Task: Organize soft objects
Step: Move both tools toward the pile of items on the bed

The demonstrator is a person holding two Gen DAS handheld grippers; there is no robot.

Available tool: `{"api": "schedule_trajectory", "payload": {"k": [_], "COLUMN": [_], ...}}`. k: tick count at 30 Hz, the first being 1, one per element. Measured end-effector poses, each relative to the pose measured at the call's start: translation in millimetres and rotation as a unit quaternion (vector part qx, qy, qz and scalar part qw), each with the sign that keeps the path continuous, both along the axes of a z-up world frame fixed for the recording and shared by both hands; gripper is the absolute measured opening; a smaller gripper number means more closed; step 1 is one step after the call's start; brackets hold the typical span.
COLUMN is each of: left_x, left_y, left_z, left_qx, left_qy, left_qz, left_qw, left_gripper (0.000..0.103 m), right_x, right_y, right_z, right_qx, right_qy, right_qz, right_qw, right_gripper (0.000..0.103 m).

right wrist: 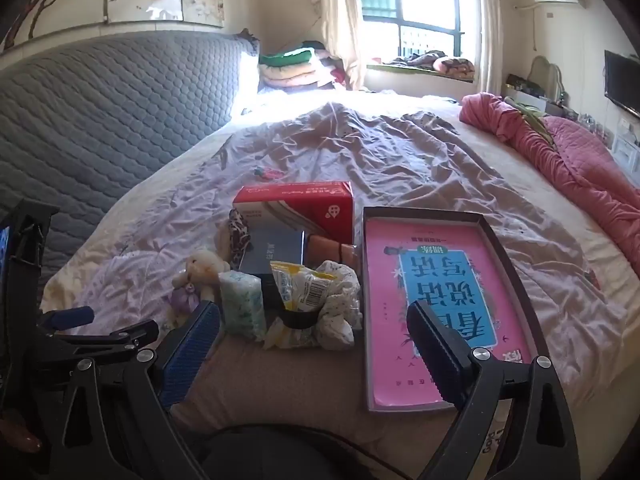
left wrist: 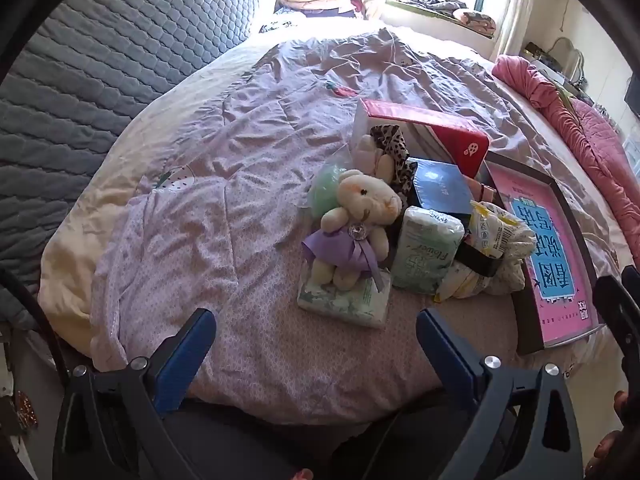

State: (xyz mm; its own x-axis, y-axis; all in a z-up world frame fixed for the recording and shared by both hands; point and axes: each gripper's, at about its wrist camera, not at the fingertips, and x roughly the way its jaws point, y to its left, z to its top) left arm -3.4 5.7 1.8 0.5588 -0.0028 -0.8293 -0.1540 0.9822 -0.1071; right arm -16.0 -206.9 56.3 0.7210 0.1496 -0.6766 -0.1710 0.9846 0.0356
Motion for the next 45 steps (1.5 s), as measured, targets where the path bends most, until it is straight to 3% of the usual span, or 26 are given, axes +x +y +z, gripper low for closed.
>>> {"api": "schedule_trajectory", "payload": {"k": [5,12,45], "left_x": [1.2,2.1,-2.6], "left_y": [-10.3,-20.5,-34.7], "left_z": [13.2,13.2,16.3], "left_qx": [0.034,0.037,0.043], "left_qy": [0.018,0.02,0.016], "left_qz": [-0.003,-0.011,-0.026], "left_qw": [0.9992,0.999,0.9986], "left_gripper": [0.101,0.101,0.101], "right_x": [4.9,1.5,-8.4], "right_y": [5.7,-3.9,-7.0], "right_z": [-4.5,-10.0,-3.2], "right_qx": [-0.013,0.005,0.0], "right_qy": [0.038,0.04,0.03], "right_qz": [0.007,0.002,-0.003], "right_qw": [0.999,0.999,1.0], "right_gripper": [0.095,0.095,0.095]}}
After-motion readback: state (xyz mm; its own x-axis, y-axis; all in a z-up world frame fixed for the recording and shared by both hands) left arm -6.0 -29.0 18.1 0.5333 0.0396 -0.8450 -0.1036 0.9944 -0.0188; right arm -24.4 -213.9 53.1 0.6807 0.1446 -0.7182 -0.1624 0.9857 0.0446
